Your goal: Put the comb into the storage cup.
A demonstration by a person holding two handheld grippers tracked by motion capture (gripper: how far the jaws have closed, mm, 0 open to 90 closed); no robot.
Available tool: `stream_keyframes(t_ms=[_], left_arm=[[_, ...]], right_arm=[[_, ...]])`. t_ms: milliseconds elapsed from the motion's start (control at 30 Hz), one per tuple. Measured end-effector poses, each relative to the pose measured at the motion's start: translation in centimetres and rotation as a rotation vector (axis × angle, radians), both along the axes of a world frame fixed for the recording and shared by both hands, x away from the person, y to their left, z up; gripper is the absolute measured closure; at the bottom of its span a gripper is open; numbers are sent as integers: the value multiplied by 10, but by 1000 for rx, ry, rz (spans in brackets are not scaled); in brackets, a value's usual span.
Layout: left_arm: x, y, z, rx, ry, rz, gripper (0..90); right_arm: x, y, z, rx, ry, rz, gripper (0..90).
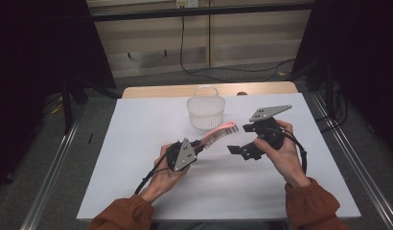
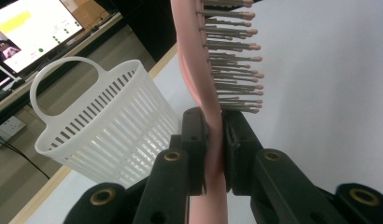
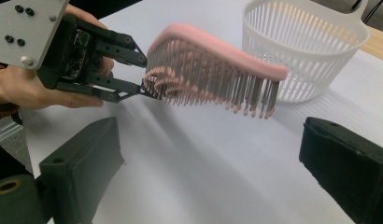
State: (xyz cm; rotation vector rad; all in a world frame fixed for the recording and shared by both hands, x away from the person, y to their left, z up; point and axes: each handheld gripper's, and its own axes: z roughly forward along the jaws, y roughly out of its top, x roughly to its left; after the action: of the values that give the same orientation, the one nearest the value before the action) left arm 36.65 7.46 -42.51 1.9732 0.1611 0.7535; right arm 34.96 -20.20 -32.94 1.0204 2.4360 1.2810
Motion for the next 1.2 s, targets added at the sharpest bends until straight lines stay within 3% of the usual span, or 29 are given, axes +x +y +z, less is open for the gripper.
stream_keyframes(t_ms=[200, 300, 467, 600, 667, 800, 1100, 1133, 1167, 1200], left_arm=[[1, 6, 5, -78, 43, 0, 806], [2, 9, 7, -92, 58, 6, 806], [3, 14, 9, -131, 87, 2, 806], [4, 16, 12, -169, 105, -2, 807], [3, 17, 12, -177, 93, 5, 806], [2, 17, 12, -197, 108, -1, 806], [-1, 27, 16, -254, 143, -11, 806], [-2, 27, 15, -283, 161, -13, 806], [-2, 29, 16, -274, 160, -14, 806], [-3, 29, 17, -296, 170, -20, 806]], right_arm=[[-2, 0, -5, 13, -40, 10, 63], [-4, 1, -10, 2, -44, 15, 63], [-4, 1, -12, -8, -94, -8, 75], [-5, -2, -11, 10, -130, -13, 64], [-5, -3, -13, 32, -128, -3, 68], [-4, -4, -18, 87, -126, -6, 73], [-8, -6, -22, 141, -144, -49, 101], [-8, -6, -22, 146, -146, -50, 101], [-9, -5, -22, 153, -151, -59, 102], [-9, -5, -22, 157, -159, -58, 108]])
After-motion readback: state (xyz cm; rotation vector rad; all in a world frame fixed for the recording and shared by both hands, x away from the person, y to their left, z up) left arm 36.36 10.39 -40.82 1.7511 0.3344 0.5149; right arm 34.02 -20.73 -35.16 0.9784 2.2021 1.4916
